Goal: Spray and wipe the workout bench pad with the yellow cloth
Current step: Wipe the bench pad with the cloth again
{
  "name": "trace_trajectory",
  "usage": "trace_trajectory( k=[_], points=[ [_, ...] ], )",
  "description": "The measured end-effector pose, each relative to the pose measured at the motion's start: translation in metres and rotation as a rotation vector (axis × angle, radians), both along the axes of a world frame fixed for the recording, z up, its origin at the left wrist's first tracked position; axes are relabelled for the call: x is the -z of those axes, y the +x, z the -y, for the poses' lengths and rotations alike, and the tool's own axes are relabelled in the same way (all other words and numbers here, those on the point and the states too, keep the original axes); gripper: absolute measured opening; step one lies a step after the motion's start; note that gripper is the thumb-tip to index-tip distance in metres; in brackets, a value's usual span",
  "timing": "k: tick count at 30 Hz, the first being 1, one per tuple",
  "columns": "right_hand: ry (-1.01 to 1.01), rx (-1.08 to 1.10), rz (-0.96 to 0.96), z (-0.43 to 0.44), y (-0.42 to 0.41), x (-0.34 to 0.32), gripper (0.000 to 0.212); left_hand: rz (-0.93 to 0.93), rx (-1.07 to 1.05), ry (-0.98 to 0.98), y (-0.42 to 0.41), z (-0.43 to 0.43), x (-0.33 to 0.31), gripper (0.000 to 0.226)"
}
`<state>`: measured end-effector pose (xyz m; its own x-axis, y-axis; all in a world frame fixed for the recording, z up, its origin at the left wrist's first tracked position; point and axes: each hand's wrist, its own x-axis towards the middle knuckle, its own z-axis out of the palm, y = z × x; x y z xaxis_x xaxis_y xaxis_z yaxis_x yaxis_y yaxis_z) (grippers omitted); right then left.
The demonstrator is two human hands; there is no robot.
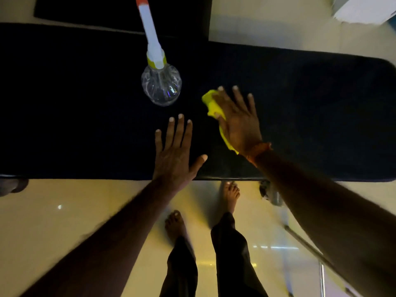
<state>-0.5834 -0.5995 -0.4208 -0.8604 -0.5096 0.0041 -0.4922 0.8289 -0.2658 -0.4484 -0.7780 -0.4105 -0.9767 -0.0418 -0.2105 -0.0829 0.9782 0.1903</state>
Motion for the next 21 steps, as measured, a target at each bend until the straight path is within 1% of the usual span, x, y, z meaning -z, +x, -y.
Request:
trace_trajectory(
  k=[1,2,3,4,6,7,8,9,11,12,13,14,16,17,18,19,21],
  points=[
    [-0.015,0.17,0.061,0.001,-0.012,-0.002,0.054,0.002,0.026,0.004,-0.005,-0.005,0.0,0.095],
    [-0.036,0.278,0.11,0.005,-0.018,-0.003,0.055,0.008,0.032,0.012,-0.012,-0.009,-0.001,0.097],
    [-0.053,0.268,0.129,0.01,-0.016,-0.003,0.056,0.018,0.022,0.022,-0.019,-0.012,-0.002,0.099],
    [-0.065,0.159,0.114,0.012,-0.01,-0.003,0.057,0.03,0.003,0.031,-0.026,-0.015,-0.004,0.102],
    [-0.048,-0.176,0.068,0.004,-0.005,0.0,0.056,0.043,-0.033,0.034,-0.036,-0.019,-0.005,0.107],
    [-0.024,-0.277,0.039,-0.004,-0.017,0.001,0.055,0.044,-0.041,0.032,-0.039,-0.021,-0.006,0.108],
    [-0.01,-0.279,0.004,-0.009,-0.037,0.004,0.055,0.043,-0.044,0.034,-0.042,-0.022,-0.005,0.108],
    [-0.007,-0.186,0.003,-0.008,-0.059,0.005,0.054,0.038,-0.05,0.039,-0.044,-0.022,-0.004,0.108],
    [-0.021,0.138,0.098,0.005,-0.097,0.002,0.055,0.026,-0.075,0.046,-0.049,-0.023,-0.003,0.107],
    [-0.027,0.227,0.134,0.017,-0.105,0.001,0.056,0.022,-0.091,0.049,-0.052,-0.024,-0.004,0.106],
    [-0.037,0.201,0.14,0.029,-0.103,0.0,0.058,0.022,-0.109,0.053,-0.056,-0.026,-0.004,0.105],
    [-0.056,0.069,0.13,0.039,-0.096,-0.001,0.06,0.024,-0.129,0.058,-0.059,-0.028,-0.006,0.105],
    [-0.04,-0.313,0.091,0.045,-0.087,0.0,0.06,0.021,-0.177,0.074,-0.064,-0.032,-0.007,0.106],
    [-0.021,-0.417,0.063,0.043,-0.099,0.001,0.059,0.021,-0.196,0.083,-0.066,-0.033,-0.008,0.107],
    [-0.017,-0.414,0.035,0.046,-0.117,0.002,0.057,0.025,-0.208,0.09,-0.067,-0.034,-0.008,0.108],
    [-0.023,-0.326,0.029,0.052,-0.134,0.001,0.055,0.027,-0.216,0.093,-0.067,-0.033,-0.007,0.11],
    [-0.047,-0.07,0.106,0.068,-0.153,-0.002,0.054,0.031,-0.226,0.095,-0.067,-0.032,-0.006,0.112]
  ],
)
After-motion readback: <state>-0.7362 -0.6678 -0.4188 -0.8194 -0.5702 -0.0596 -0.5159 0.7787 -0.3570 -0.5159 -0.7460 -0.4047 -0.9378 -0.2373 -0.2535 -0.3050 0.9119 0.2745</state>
